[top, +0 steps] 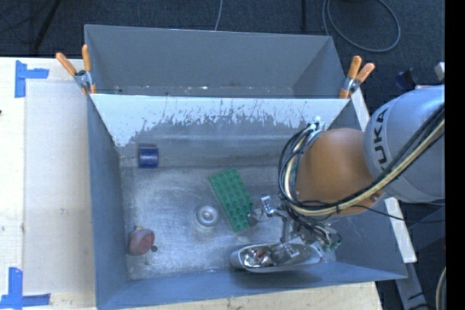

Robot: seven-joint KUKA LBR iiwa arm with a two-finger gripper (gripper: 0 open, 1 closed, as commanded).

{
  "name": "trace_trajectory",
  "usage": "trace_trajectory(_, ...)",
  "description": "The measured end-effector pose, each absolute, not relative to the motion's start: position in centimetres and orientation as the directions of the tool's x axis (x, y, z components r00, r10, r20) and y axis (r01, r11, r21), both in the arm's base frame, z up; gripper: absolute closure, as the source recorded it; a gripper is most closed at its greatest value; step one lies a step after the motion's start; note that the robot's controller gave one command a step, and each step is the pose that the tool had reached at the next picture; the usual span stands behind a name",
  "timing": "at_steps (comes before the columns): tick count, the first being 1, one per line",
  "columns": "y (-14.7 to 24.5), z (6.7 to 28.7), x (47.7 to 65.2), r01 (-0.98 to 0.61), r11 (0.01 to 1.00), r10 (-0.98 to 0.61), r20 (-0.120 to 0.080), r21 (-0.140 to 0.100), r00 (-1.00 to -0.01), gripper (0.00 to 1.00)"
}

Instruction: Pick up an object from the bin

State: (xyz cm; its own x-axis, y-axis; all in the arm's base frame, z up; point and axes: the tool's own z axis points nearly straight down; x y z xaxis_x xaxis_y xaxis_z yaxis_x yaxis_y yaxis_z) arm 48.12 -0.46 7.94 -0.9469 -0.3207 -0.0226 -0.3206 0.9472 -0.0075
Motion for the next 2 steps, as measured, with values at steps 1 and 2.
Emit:
trace_trajectory(1,-1.71,7.86,48.05,-0.164,0.986,-0.164,-0.024,0.004,-0.986,0.00)
trace_trajectory(2,-1.92,7.84,47.06,-0.163,0.987,-0.163,0.025,0.008,-0.986,1.00)
